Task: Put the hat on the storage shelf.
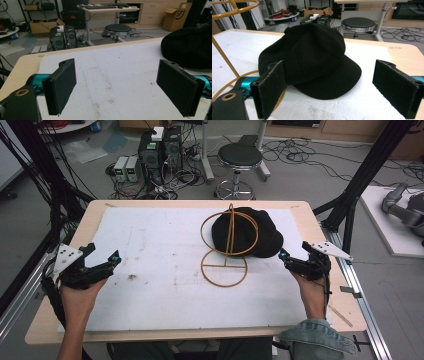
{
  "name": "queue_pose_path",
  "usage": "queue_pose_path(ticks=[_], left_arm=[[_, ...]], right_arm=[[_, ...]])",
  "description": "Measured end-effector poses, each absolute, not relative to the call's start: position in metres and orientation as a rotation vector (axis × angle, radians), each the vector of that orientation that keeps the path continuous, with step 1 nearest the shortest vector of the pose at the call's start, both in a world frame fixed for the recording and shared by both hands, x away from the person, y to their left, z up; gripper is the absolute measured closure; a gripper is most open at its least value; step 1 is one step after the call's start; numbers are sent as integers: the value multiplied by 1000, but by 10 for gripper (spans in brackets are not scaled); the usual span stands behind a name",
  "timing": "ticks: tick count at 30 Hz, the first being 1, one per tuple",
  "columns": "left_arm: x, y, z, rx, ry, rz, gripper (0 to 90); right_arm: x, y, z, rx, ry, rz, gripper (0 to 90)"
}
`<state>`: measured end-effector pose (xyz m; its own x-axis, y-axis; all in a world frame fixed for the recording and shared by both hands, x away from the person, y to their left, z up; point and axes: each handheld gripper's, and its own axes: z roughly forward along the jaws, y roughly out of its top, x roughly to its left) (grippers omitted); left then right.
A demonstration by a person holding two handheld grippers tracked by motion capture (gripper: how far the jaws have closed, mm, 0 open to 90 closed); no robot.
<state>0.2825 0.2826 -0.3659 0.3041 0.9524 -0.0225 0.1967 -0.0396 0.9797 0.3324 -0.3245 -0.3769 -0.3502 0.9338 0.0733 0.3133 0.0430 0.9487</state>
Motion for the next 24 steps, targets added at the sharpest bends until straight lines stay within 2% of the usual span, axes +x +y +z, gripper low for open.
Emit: queue_pose_path(ticks=[12,24], left_arm=[[288,279,-372,1541,1109,832,168],[287,283,-372,1533,1115,837,167]], right_arm=[[338,-326,-380,1251,1751,1312,116],[371,-330,-371,1213,1756,1350,116]])
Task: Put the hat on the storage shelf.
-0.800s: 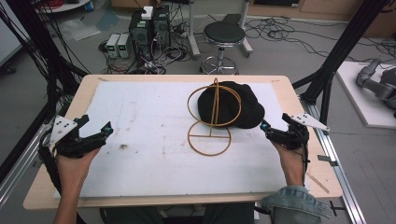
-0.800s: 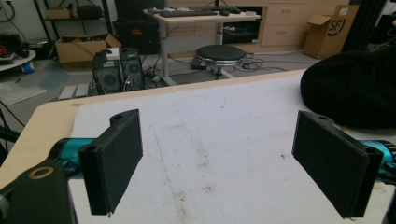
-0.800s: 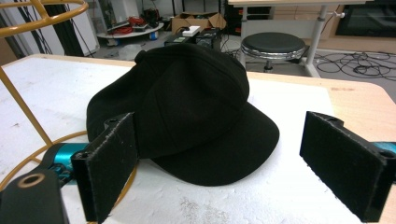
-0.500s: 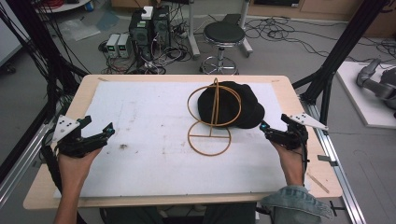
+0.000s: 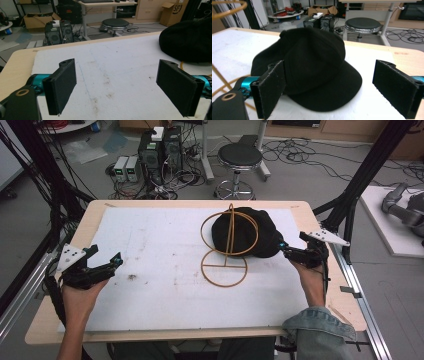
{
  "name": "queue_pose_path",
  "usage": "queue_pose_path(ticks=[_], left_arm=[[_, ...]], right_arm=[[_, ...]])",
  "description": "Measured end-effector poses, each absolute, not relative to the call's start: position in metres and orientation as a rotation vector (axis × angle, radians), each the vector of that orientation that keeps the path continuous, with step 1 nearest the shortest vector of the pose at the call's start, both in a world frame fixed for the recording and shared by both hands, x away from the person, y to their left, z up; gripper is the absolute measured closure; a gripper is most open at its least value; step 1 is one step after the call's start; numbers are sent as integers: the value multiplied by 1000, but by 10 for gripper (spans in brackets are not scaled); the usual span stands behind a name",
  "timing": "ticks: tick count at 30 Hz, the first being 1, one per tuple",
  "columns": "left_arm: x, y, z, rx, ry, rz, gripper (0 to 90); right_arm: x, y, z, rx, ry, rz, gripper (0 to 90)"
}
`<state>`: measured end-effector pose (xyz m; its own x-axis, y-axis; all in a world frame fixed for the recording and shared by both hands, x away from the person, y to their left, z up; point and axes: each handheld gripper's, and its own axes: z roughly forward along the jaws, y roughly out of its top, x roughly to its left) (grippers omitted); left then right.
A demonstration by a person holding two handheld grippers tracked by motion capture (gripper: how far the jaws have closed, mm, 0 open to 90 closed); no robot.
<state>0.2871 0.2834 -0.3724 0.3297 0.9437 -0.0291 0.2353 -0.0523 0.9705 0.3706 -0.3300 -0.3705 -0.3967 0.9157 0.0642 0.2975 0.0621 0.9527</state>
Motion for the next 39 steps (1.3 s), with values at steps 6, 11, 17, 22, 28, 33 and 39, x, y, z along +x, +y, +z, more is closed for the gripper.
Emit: queue_pose_path(ticks=[6,11,17,22,28,33,39], left_arm=[[286,283,-371,1532,1109,835,167],[286,283,-371,1527,1107,830,167],[287,283,-372,1528,1105,816,168],[288,284,-372,1525,1105,813,168],[288,284,-372,1519,1103,809,168],[288,284,-372,1520,1096,802,167],[287,285,-372,1513,1099,789,168]], right_arm=[[384,-328,-368,1204,1763,1361,116],[399,-325,-363,1189,1771,1374,116],[413,-321,-355,1163,1773,1382,116],[421,-319,-348,1166,1773,1385,116],[434,-321,-320,1149,1757,1394,116],[449,-317,-289,1093,1729,1432,116],[465,-305,-269,1084,1732,1481,116]])
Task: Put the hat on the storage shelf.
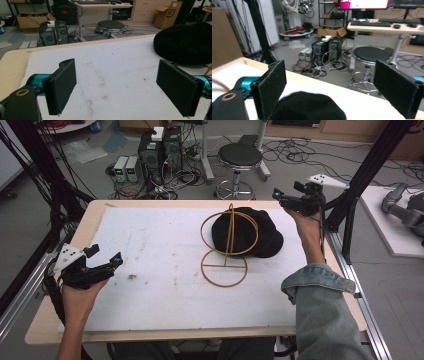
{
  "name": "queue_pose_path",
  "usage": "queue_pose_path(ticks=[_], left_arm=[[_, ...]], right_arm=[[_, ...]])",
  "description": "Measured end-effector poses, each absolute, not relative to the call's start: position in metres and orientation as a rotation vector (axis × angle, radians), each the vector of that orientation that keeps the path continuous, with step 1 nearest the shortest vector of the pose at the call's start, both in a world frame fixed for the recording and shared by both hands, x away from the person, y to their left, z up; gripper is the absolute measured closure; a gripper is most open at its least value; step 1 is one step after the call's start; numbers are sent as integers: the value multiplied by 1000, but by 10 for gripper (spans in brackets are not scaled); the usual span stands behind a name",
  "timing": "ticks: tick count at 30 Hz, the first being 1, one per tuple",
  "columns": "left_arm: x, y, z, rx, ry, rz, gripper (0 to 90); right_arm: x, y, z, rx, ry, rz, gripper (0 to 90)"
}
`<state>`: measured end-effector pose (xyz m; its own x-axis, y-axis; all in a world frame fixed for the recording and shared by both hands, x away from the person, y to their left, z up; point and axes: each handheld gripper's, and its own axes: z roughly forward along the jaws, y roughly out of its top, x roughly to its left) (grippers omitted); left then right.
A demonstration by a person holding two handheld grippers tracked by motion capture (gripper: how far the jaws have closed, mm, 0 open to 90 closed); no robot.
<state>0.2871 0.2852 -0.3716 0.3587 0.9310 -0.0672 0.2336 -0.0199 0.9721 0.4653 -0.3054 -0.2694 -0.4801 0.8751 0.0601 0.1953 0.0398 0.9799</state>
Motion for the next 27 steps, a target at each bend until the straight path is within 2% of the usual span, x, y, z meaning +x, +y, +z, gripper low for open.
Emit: queue_pose_path(ticks=[6,16,27], left_arm=[[287,285,-372,1516,1094,779,167],[286,286,-373,1512,1083,773,167],[286,289,-373,1499,1090,770,168]], right_arm=[[480,-286,-259,1015,1741,1509,116],[511,-260,-294,993,1952,1405,116],[518,-260,-325,1018,2076,1391,116]])
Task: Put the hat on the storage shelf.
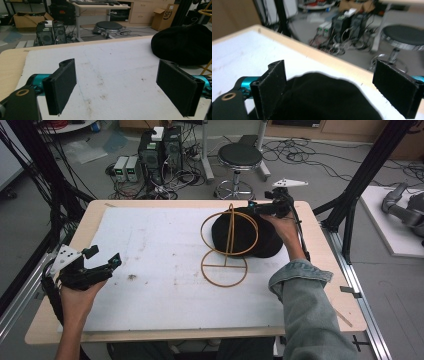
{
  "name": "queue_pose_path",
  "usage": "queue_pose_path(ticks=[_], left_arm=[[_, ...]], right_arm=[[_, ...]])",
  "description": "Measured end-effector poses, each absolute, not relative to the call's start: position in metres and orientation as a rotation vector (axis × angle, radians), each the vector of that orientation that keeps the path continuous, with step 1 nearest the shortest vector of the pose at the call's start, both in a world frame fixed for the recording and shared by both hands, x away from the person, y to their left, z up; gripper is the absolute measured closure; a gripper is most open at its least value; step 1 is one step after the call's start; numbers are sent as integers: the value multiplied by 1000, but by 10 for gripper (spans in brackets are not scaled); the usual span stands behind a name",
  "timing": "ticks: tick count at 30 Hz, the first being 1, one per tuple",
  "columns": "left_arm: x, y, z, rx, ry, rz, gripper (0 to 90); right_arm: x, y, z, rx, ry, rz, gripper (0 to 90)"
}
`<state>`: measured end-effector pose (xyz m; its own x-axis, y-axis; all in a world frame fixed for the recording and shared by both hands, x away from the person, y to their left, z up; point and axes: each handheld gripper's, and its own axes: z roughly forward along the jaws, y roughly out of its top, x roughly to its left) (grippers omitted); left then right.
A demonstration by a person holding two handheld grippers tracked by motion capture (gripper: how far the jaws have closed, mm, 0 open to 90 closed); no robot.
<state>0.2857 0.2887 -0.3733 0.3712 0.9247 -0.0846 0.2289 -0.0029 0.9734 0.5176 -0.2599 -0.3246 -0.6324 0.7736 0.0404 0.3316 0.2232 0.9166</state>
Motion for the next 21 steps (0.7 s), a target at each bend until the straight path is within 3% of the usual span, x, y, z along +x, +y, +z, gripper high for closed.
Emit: queue_pose_path(ticks=[9,21], left_arm=[[286,288,-373,1504,1079,764,168],[285,287,-372,1491,1071,753,171]], right_arm=[[519,-242,-338,946,2195,1280,116],[522,-250,-362,990,2236,1167,161]])
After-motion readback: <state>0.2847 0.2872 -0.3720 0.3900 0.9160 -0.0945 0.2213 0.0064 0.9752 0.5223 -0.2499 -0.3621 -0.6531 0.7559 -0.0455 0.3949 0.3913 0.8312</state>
